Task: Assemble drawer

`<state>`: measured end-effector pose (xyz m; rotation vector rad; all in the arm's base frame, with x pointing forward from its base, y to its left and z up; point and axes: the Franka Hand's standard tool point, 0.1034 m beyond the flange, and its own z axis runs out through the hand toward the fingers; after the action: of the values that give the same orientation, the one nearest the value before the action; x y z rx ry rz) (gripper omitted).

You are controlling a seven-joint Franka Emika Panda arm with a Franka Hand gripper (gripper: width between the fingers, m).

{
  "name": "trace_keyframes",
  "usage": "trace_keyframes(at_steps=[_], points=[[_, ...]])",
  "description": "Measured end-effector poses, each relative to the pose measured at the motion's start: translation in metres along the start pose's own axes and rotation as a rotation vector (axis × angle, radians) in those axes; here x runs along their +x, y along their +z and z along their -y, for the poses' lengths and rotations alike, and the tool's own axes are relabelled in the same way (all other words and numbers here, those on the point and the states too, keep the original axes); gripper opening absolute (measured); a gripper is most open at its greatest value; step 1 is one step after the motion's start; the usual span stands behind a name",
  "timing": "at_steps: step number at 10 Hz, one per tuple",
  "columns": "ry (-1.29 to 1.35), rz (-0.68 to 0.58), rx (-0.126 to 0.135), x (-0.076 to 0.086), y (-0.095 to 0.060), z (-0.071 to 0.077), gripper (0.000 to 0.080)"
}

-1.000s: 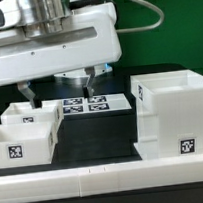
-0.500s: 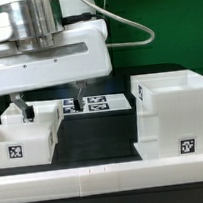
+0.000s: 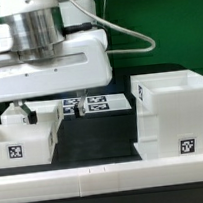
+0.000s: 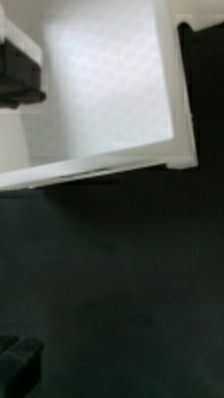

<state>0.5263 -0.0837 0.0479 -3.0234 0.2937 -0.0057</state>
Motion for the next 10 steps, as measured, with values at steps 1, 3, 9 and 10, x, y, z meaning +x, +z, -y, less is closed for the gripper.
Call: trace_keyframes(at_steps=[1, 3, 9, 10], points=[[0.004, 0.015, 0.001, -0.005, 0.010, -0.005, 0.0649], [-0.029, 0.003, -0.023, -0.010, 0.028, -0.011, 0.0649], [-0.069, -0.041, -0.062, -0.013, 0.042, -0.008, 0.0611], [-0.069, -0.041, -0.062, -0.013, 0.042, -0.007, 0.0611]])
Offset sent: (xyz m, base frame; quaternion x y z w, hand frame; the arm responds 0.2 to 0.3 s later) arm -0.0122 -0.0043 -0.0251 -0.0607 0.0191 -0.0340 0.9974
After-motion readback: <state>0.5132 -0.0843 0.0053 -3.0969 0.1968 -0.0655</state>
